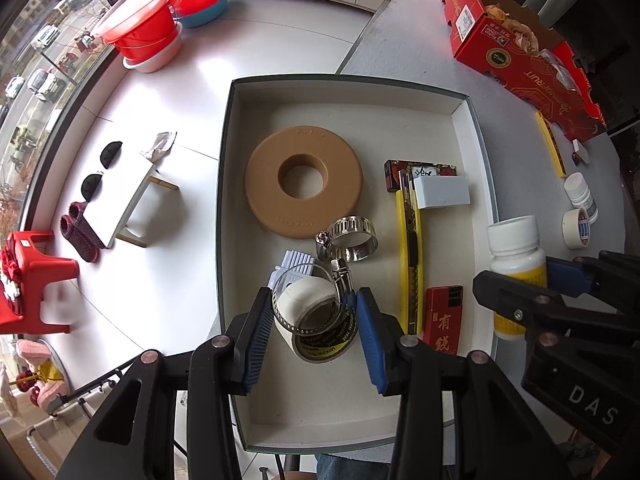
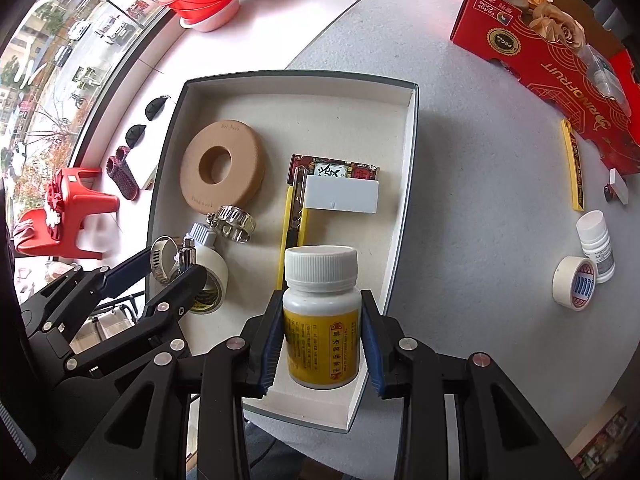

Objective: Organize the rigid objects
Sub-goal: 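Carry the hose clamp with the left tool while the right tool carries the pill bottle to the tray, then open the left tool releasing the clamp while the right tool releases the pill bottle, then withdraw both tools from the tray toward the tape roll and large pill bottle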

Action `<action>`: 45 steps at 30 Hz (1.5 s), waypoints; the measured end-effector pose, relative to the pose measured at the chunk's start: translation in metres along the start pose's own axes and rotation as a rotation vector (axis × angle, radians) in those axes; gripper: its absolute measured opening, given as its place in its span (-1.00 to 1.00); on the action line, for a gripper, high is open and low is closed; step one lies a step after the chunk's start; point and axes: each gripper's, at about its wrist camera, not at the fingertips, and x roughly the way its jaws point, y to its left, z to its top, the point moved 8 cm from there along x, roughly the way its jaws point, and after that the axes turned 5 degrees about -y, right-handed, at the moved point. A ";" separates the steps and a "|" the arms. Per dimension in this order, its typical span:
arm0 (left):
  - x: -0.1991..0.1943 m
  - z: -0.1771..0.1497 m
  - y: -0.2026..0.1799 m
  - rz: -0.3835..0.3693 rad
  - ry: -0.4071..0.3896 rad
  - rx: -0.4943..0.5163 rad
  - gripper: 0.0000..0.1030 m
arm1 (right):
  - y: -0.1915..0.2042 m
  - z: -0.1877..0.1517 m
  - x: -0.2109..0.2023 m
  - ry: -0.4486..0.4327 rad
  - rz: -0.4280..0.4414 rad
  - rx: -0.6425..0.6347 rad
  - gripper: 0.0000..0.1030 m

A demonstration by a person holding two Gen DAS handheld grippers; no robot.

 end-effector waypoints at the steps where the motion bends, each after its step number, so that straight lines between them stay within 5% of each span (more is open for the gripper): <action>1: 0.000 0.000 0.000 0.001 0.000 -0.001 -0.13 | 0.000 0.000 0.000 0.000 0.000 0.000 -0.28; 25: 0.010 0.003 -0.009 0.010 0.002 0.032 -0.11 | 0.003 0.006 0.013 0.029 0.002 -0.005 -0.28; 27: 0.012 0.002 -0.009 0.001 0.004 0.027 0.05 | 0.002 0.006 0.015 0.030 -0.001 -0.005 -0.28; 29: 0.011 0.002 -0.006 0.003 -0.003 0.017 0.53 | 0.002 0.006 0.016 0.033 0.003 0.000 -0.28; 30: 0.010 0.003 -0.005 0.008 -0.011 0.012 0.54 | 0.002 0.006 0.016 0.035 0.008 0.002 -0.26; 33: 0.011 0.002 -0.001 0.019 -0.002 0.008 0.58 | -0.001 0.005 0.013 0.019 0.000 0.011 0.32; 37: 0.013 0.000 0.004 0.027 0.021 -0.015 0.77 | -0.007 0.005 0.009 0.007 -0.012 0.025 0.42; 39: 0.013 -0.001 0.005 0.029 0.022 -0.029 0.95 | -0.010 0.004 0.007 0.003 -0.012 0.042 0.68; 45: 0.010 -0.003 0.003 0.033 0.028 -0.026 0.99 | -0.026 -0.004 -0.002 -0.008 -0.012 0.089 0.69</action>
